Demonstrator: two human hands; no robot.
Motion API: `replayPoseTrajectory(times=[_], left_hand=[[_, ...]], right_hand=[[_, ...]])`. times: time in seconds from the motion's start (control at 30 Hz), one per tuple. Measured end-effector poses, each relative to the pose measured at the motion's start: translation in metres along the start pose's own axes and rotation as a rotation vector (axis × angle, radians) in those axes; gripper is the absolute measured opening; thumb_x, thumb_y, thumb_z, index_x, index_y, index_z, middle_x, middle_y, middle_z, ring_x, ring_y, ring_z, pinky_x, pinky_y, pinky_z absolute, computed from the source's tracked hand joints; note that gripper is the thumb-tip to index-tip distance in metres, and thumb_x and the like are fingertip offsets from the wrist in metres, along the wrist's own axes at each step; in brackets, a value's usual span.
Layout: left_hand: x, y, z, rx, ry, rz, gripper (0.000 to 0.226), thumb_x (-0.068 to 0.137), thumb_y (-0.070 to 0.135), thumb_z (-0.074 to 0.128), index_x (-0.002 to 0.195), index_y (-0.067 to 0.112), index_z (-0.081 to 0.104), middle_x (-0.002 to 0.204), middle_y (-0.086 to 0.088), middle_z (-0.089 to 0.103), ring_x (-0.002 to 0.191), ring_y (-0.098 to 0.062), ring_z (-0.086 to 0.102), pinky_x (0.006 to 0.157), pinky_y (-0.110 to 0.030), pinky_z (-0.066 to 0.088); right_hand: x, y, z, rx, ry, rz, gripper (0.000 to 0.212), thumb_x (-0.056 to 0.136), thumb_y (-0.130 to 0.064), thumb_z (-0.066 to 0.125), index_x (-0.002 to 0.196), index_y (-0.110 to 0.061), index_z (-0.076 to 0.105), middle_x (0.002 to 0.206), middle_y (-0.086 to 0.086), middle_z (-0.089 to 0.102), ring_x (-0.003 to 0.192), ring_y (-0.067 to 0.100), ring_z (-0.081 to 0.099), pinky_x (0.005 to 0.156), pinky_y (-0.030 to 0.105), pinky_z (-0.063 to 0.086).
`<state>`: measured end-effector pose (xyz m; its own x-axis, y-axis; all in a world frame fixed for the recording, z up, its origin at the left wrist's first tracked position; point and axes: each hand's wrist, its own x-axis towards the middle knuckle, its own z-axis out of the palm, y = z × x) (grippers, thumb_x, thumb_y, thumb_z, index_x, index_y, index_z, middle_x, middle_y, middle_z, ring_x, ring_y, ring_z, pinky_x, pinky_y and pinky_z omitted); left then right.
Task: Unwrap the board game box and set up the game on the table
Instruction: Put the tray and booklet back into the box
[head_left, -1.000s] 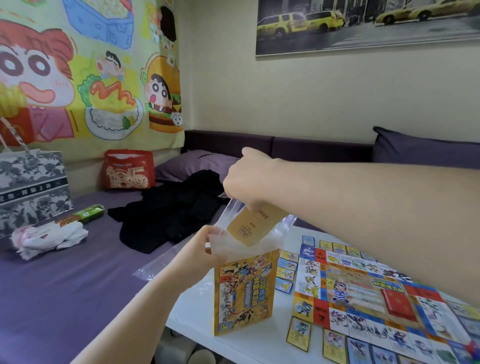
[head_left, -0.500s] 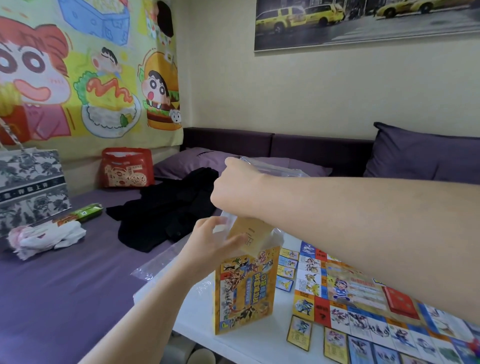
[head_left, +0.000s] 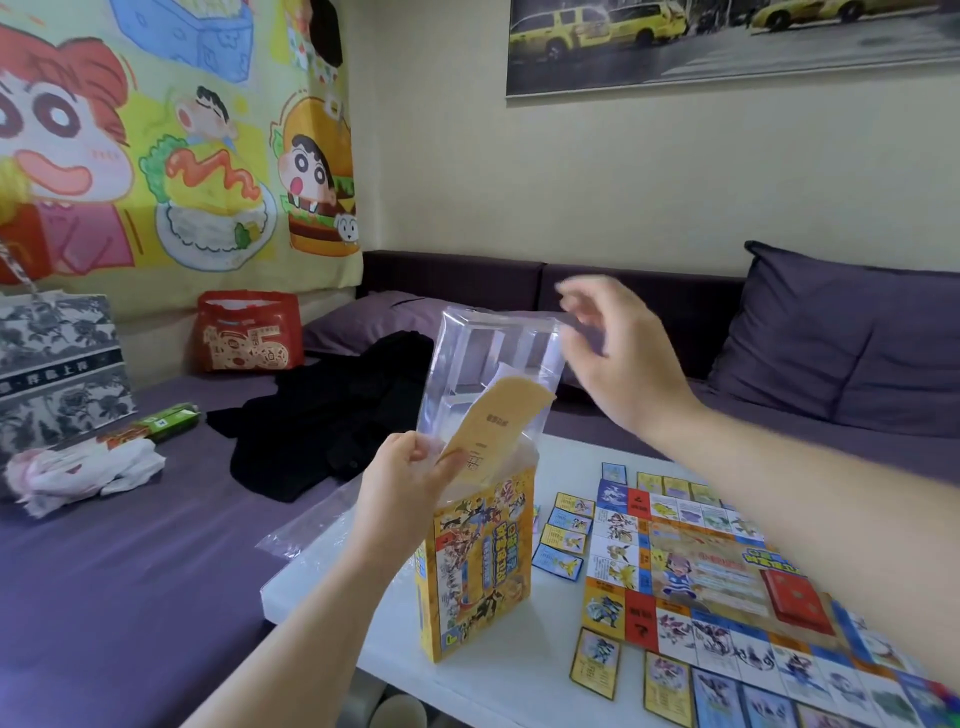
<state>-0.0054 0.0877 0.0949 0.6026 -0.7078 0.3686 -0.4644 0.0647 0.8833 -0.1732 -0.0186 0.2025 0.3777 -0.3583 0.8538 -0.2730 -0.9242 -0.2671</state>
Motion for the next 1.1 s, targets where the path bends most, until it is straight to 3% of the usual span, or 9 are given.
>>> replayPoseTrajectory(times=[0.1, 0.23, 0.33, 0.47, 0.57, 0.67, 0.8, 0.93, 1.1], left_hand=[[0.001, 0.001, 0.001, 0.004, 0.002, 0.006, 0.019, 0.083, 0.034, 0.068, 0.074, 0.02, 0.058, 0.092, -0.001, 0.062, 0.084, -0.018, 0.059, 0.071, -0.032, 0.047], [0.002, -0.001, 0.003, -0.006, -0.009, -0.014, 0.021, 0.082, 0.036, 0.069, 0.074, 0.02, 0.059, 0.091, -0.001, 0.064, 0.084, -0.02, 0.061, 0.075, -0.039, 0.051], [0.002, 0.0, 0.005, -0.02, -0.018, -0.021, 0.02, 0.081, 0.036, 0.07, 0.073, 0.021, 0.059, 0.09, 0.0, 0.064, 0.085, -0.02, 0.061, 0.077, -0.043, 0.052], [0.003, 0.001, 0.005, -0.021, -0.021, -0.014, 0.019, 0.082, 0.035, 0.069, 0.074, 0.021, 0.059, 0.091, 0.001, 0.063, 0.085, -0.02, 0.061, 0.075, -0.041, 0.052], [0.005, -0.005, 0.003, -0.052, -0.035, -0.042, 0.021, 0.08, 0.038, 0.07, 0.076, 0.02, 0.06, 0.089, 0.001, 0.066, 0.081, -0.023, 0.064, 0.075, -0.047, 0.055], [0.008, -0.009, 0.0, -0.039, -0.051, -0.04, 0.02, 0.078, 0.041, 0.071, 0.074, 0.024, 0.061, 0.094, 0.003, 0.065, 0.086, -0.021, 0.063, 0.078, -0.049, 0.054], [0.006, -0.013, -0.002, 0.0, -0.05, -0.03, 0.018, 0.079, 0.037, 0.072, 0.08, 0.021, 0.063, 0.105, 0.01, 0.053, 0.1, -0.015, 0.057, 0.083, -0.038, 0.051], [0.005, -0.022, -0.004, -0.047, -0.081, -0.053, 0.018, 0.075, 0.039, 0.075, 0.078, 0.025, 0.064, 0.111, 0.013, 0.052, 0.106, -0.016, 0.055, 0.089, -0.045, 0.05], [0.007, -0.027, -0.009, 0.015, -0.099, -0.013, 0.017, 0.072, 0.043, 0.075, 0.077, 0.033, 0.063, 0.109, 0.025, 0.047, 0.112, -0.015, 0.049, 0.094, -0.048, 0.046]], right_hand=[[-0.04, 0.037, 0.013, 0.073, -0.175, 0.553, 0.028, 0.088, -0.005, 0.055, 0.115, -0.012, 0.057, 0.104, 0.001, 0.062, 0.095, 0.019, 0.059, 0.077, 0.007, 0.04], [-0.068, 0.049, 0.039, 0.233, -0.455, 0.835, 0.041, 0.092, -0.004, 0.05, 0.132, -0.014, 0.049, 0.127, 0.003, 0.056, 0.112, 0.018, 0.053, 0.096, 0.034, 0.045], [-0.066, 0.042, 0.052, 0.307, -0.505, 0.852, 0.04, 0.094, 0.002, 0.04, 0.128, -0.016, 0.052, 0.124, 0.001, 0.057, 0.112, 0.015, 0.05, 0.099, 0.033, 0.042], [-0.058, 0.04, 0.062, 0.379, -0.603, 0.84, 0.039, 0.094, 0.006, 0.034, 0.107, -0.022, 0.056, 0.1, -0.007, 0.06, 0.089, 0.007, 0.054, 0.072, 0.016, 0.042], [-0.056, 0.041, 0.064, 0.384, -0.635, 0.854, 0.04, 0.092, 0.004, 0.04, 0.092, -0.032, 0.058, 0.091, -0.009, 0.062, 0.087, 0.014, 0.055, 0.078, 0.029, 0.047], [-0.059, 0.042, 0.063, 0.442, -0.65, 0.868, 0.04, 0.089, 0.005, 0.046, 0.102, -0.029, 0.061, 0.107, 0.002, 0.063, 0.096, 0.019, 0.063, 0.088, 0.036, 0.054], [-0.064, 0.045, 0.056, 0.59, -0.589, 0.966, 0.032, 0.089, 0.006, 0.048, 0.098, -0.022, 0.061, 0.103, 0.007, 0.063, 0.084, 0.022, 0.063, 0.076, 0.035, 0.057], [-0.07, 0.047, 0.046, 0.774, -0.569, 1.037, 0.017, 0.087, 0.0, 0.054, 0.095, -0.013, 0.061, 0.082, 0.004, 0.063, 0.07, 0.018, 0.058, 0.063, 0.03, 0.053], [-0.078, 0.053, 0.044, 0.921, -0.544, 1.114, 0.016, 0.09, -0.009, 0.051, 0.087, -0.015, 0.065, 0.088, 0.006, 0.063, 0.076, 0.02, 0.06, 0.075, 0.034, 0.053]])
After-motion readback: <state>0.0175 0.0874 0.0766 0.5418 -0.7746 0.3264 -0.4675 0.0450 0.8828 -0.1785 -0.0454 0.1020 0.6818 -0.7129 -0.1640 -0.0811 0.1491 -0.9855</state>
